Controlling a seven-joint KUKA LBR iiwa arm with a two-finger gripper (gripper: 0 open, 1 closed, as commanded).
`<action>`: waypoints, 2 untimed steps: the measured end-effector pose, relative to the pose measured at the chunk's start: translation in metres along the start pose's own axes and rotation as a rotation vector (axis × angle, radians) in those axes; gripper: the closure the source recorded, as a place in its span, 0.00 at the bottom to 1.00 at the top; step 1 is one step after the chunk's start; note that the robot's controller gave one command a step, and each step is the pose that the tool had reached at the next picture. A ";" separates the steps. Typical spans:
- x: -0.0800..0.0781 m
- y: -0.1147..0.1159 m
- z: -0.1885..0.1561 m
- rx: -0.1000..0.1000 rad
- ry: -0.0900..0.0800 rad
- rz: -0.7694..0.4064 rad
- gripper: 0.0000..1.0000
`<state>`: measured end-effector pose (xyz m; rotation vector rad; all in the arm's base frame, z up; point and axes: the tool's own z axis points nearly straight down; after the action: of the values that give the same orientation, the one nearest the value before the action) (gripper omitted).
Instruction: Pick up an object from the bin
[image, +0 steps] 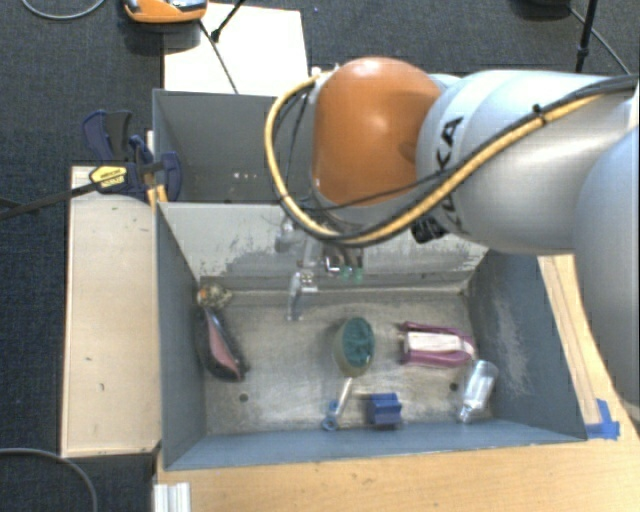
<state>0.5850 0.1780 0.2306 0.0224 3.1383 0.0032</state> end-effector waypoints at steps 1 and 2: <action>0.015 -0.069 0.064 0.006 0.008 -0.051 0.00; 0.006 -0.130 0.125 -0.001 0.009 -0.009 0.00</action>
Offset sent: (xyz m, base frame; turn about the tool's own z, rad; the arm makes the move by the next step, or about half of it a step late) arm -0.0154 -0.0634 -0.0610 -0.0571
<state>0.5777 0.0486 0.1049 0.0083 3.1474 0.0046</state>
